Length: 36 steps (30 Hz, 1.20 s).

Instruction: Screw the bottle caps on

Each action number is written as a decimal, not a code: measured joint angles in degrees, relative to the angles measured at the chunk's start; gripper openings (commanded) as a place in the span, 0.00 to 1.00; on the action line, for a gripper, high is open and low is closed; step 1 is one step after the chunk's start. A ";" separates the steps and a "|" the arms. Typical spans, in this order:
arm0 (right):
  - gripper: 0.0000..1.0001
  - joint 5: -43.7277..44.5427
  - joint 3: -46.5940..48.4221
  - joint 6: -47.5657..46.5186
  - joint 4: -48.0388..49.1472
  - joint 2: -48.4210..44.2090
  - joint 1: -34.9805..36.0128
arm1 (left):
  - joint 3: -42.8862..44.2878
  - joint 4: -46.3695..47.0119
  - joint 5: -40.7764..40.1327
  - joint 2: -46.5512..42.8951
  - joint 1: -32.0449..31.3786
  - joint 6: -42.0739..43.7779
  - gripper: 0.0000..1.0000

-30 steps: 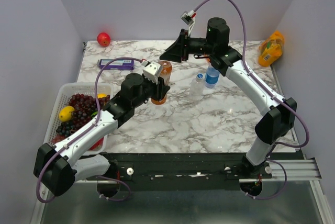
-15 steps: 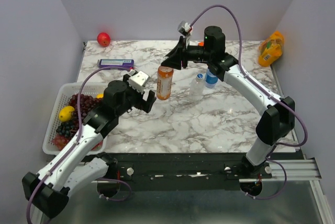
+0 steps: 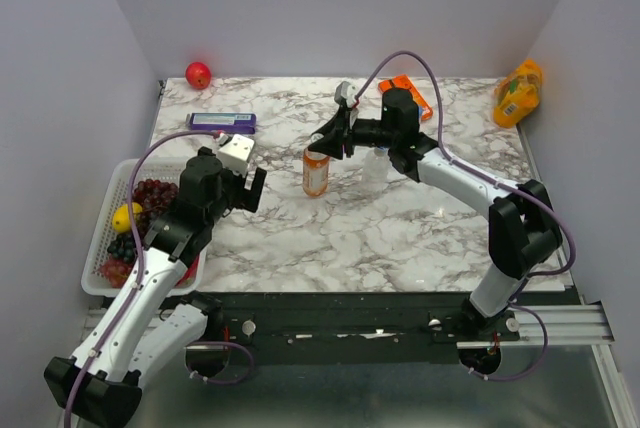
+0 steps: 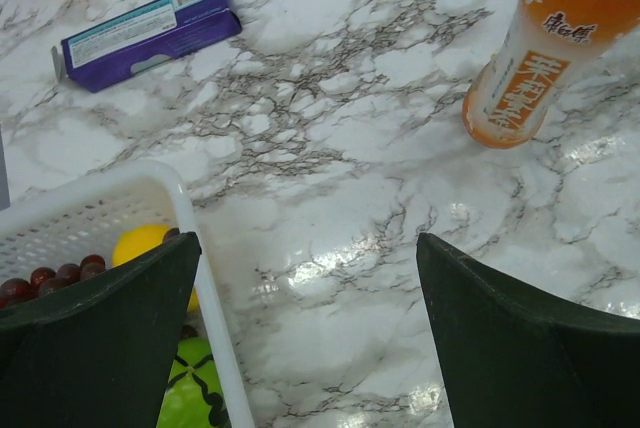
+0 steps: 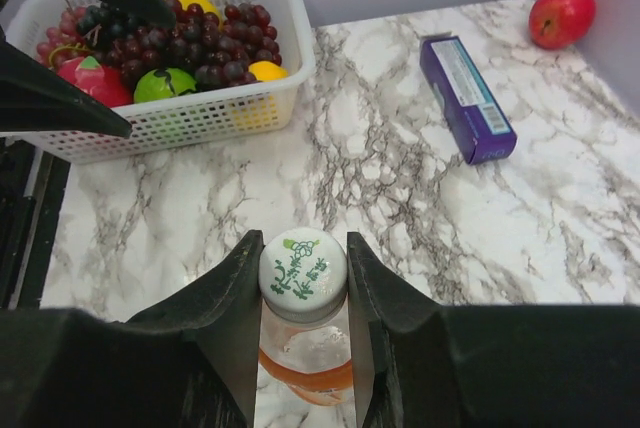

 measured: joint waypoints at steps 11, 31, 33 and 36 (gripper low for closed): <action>0.29 -0.22 -4.90 -3.48 7.61 0.00 0.00 | 0.00 0.07 -0.70 4.76 1.42 0.35 0.99; 0.58 -0.92 0.00 -5.44 3.26 4.52 0.00 | 0.02 0.11 -0.61 6.10 2.16 0.52 0.99; 0.62 -0.90 0.09 -5.46 3.06 4.63 0.02 | 0.00 0.11 -0.57 6.10 2.16 0.52 0.99; 0.63 -0.87 0.81 -5.51 2.36 5.16 0.02 | 0.00 0.13 -0.37 6.10 2.16 0.52 0.99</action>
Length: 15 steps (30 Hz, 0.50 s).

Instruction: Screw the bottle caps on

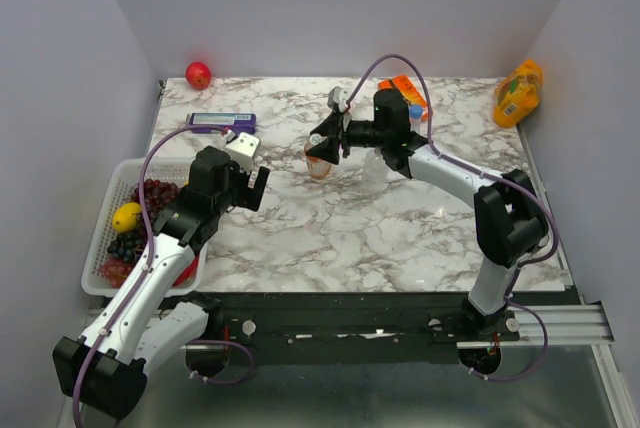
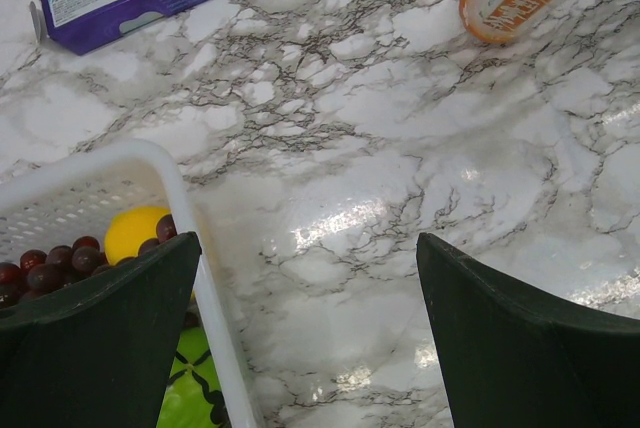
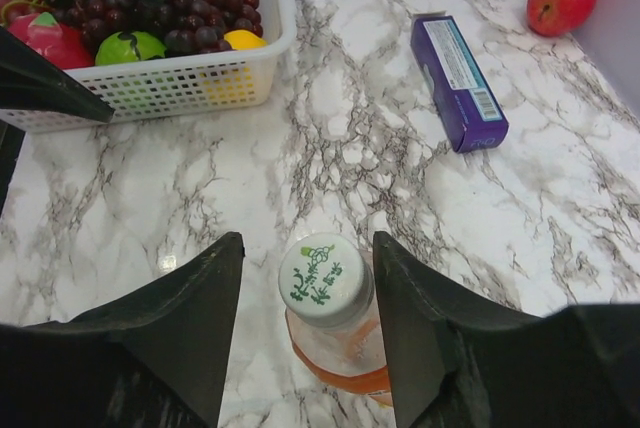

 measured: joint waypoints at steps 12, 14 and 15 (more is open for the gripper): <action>0.66 2.84 3.43 2.54 -2.05 3.06 0.00 | 0.00 0.17 0.74 0.48 0.00 0.00 0.99; 0.66 3.39 3.76 3.02 -2.08 3.19 0.00 | 0.00 0.20 0.90 0.55 0.00 0.00 0.98; 0.66 3.69 3.96 3.10 -2.10 3.21 0.00 | 0.00 0.20 0.98 0.59 0.00 0.00 0.99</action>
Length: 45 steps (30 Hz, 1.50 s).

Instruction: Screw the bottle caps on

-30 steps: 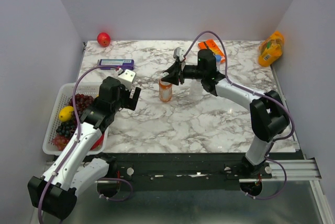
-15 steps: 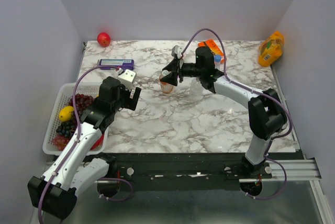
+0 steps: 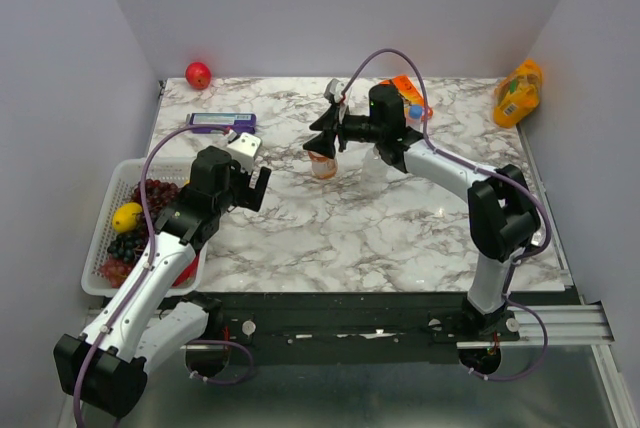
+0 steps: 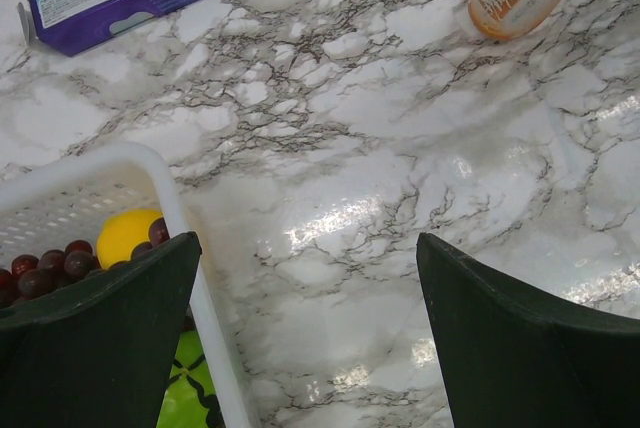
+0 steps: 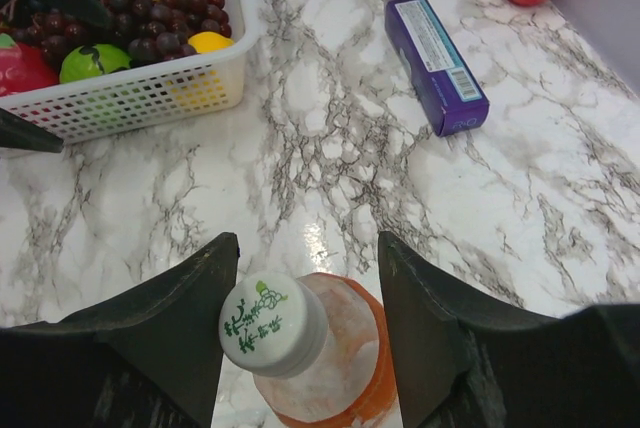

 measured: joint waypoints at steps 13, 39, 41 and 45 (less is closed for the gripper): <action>0.66 1.75 2.71 0.13 -0.17 1.33 -0.02 | 0.00 0.20 0.85 0.22 0.02 0.00 0.99; 0.70 3.54 2.71 -0.09 -2.23 1.38 -0.02 | -0.57 0.70 3.06 0.66 0.37 -0.02 0.99; 0.72 3.63 2.71 -0.09 -2.56 1.31 -0.02 | -0.79 0.76 3.23 0.70 0.37 -0.02 0.99; 0.99 4.55 2.69 -0.20 -3.37 0.68 -0.02 | -1.03 1.11 3.39 0.72 0.37 -0.09 0.99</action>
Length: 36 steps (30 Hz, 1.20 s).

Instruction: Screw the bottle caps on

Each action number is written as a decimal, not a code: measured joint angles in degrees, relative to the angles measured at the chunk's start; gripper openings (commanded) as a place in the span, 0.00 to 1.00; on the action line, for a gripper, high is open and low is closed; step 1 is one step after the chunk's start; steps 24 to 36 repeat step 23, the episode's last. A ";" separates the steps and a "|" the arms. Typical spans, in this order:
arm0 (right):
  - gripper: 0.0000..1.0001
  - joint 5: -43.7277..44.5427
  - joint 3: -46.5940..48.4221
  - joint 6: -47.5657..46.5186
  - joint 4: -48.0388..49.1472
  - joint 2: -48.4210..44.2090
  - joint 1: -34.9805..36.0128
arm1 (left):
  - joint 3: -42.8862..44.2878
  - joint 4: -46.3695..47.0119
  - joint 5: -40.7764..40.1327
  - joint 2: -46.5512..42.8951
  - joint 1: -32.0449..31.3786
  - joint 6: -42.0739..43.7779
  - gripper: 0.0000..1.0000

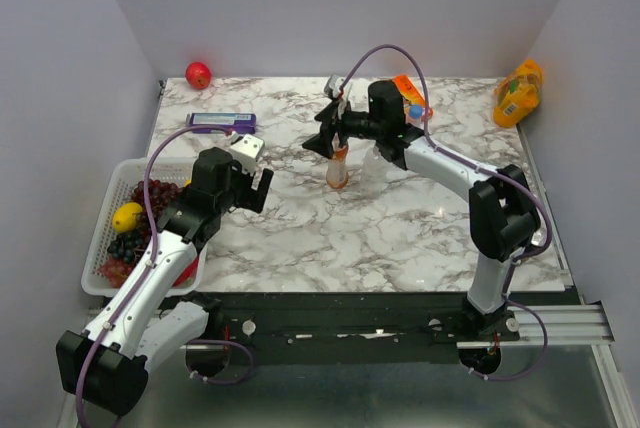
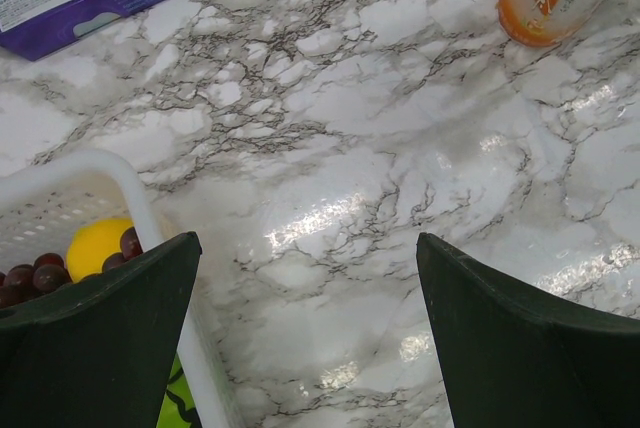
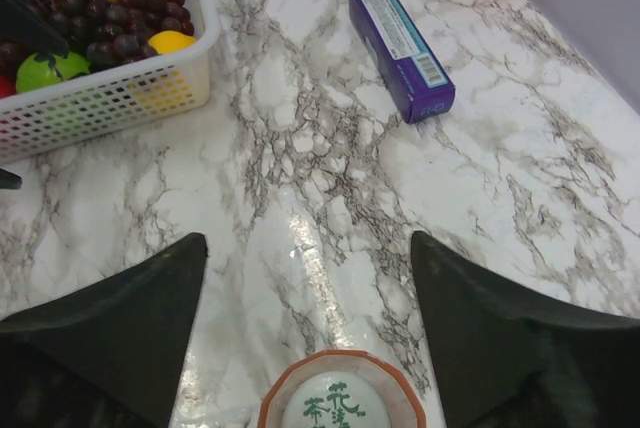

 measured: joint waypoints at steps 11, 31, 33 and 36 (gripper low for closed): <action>1.00 6.67 3.23 -2.99 -10.49 -10.16 0.00 | -0.35 4.28 0.92 0.59 0.26 -0.15 0.99; 1.00 26.45 14.01 6.47 -27.98 -17.18 0.28 | -1.84 10.88 1.88 -0.55 0.26 -2.25 0.99; 1.00 26.45 14.01 6.47 -27.98 -17.18 0.28 | -1.84 10.88 1.88 -0.55 0.26 -2.25 0.99; 1.00 26.45 14.01 6.47 -27.98 -17.18 0.28 | -1.84 10.88 1.88 -0.55 0.26 -2.25 0.99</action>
